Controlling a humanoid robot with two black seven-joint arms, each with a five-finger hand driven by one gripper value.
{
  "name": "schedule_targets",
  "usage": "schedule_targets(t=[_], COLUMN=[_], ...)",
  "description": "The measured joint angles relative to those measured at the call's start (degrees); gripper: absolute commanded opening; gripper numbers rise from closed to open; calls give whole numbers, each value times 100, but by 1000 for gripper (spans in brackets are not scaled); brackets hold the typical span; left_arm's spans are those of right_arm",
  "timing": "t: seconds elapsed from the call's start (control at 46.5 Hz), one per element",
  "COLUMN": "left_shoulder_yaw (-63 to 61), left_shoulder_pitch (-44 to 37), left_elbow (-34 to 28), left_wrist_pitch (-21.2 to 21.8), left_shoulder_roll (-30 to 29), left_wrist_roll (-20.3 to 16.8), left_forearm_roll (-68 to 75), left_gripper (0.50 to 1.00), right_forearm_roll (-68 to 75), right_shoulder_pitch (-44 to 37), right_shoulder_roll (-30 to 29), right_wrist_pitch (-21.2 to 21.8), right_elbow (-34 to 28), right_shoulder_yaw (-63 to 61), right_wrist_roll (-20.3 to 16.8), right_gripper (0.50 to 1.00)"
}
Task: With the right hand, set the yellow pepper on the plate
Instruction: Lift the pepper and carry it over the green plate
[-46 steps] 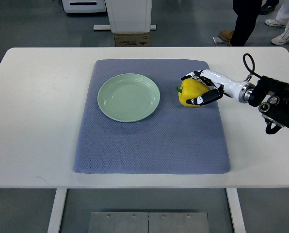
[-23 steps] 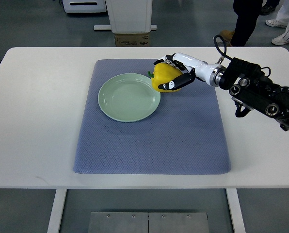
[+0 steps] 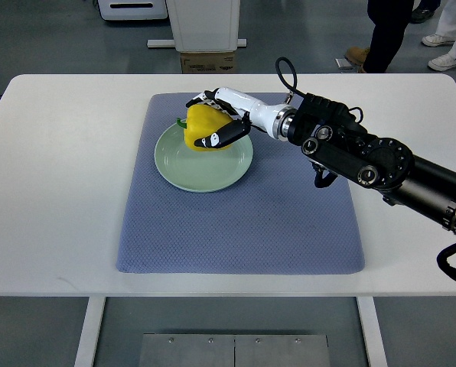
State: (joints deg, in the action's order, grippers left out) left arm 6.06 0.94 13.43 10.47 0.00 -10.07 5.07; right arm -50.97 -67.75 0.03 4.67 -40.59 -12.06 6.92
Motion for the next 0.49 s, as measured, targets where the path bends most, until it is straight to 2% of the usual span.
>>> schedule_targets(t=[0.495], left_shoulder_yaw=[0], left_shoulder_pitch=[-5], left_elbow=[1], left_wrist_pitch=[0], left_shoulder_roll=[0], left_wrist_roll=[2], left_forearm_roll=[0], left_gripper=[1000], right_forearm_roll=[25], right_shoulder_pitch=[135], right_shoulder_roll=[-3], right_wrist_pitch=[33], right_elbow=[-36], right_shoulder_yaw=[355], right_wrist_roll=[21], right_gripper=[500])
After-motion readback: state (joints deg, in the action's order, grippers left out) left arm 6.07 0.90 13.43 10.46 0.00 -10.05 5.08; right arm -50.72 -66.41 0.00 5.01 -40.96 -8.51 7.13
